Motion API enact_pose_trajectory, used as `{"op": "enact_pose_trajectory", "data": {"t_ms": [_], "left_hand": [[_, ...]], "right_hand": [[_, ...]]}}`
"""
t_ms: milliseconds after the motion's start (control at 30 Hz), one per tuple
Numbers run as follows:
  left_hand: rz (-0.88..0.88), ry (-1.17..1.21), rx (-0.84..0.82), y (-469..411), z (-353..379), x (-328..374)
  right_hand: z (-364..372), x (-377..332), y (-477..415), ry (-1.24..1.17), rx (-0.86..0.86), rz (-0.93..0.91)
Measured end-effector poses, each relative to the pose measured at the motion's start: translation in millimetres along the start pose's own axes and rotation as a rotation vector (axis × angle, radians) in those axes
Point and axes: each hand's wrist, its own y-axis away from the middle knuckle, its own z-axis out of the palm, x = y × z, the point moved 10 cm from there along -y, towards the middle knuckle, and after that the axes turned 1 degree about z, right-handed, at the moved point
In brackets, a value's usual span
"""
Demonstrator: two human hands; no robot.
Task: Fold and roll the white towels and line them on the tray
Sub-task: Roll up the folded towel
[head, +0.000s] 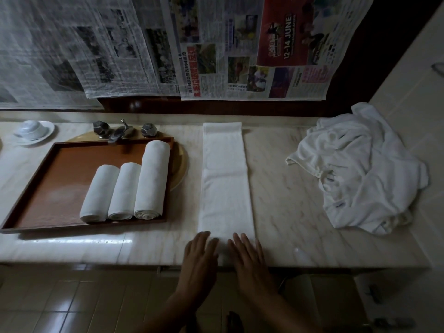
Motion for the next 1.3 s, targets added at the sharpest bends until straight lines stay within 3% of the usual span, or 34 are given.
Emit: {"op": "enact_pose_trajectory", "data": {"t_ms": [100, 200, 367, 533, 667, 800, 967, 1167, 1300], "left_hand": [[0.132, -0.094, -0.103, 3.4, 27.7, 18.4], [0.142, -0.162, -0.148, -2.5, 34.2, 8.6], [0.200, -0.089, -0.177, -14.1, 28.3, -8.2], [0.211, -0.024, -0.266, -7.0, 17.5, -16.6], [0.133, 0.044, -0.336, 1.3, 16.3, -23.9], [0.061, 0.144, -0.329, 3.2, 11.4, -30.9], [-0.182, 0.324, -0.280, -11.4, 0.7, -48.0], [-0.321, 0.365, -0.253, -25.0, -7.8, -53.3], [-0.340, 0.346, -0.265, -30.0, -6.8, -54.5]], "right_hand": [[0.9, 1.5, -4.5, 0.056, -0.021, -0.044], [2.1, 4.1, -14.2, 0.108, -0.074, -0.074], [-3.3, 7.4, -25.5, 0.132, -0.120, -0.121], [-21.6, 12.9, -20.2, 0.029, -0.034, -0.135], [-22.0, 18.6, -8.1, -0.127, -0.126, -0.103], [-28.1, 34.6, -6.5, -0.319, -0.159, 0.055], [-26.6, 46.7, -19.3, -0.434, -0.192, 0.156], [-28.3, 40.2, -30.8, -0.141, -0.027, 0.178], [-45.4, -1.5, -4.9, -0.030, 0.249, 0.027]]}}
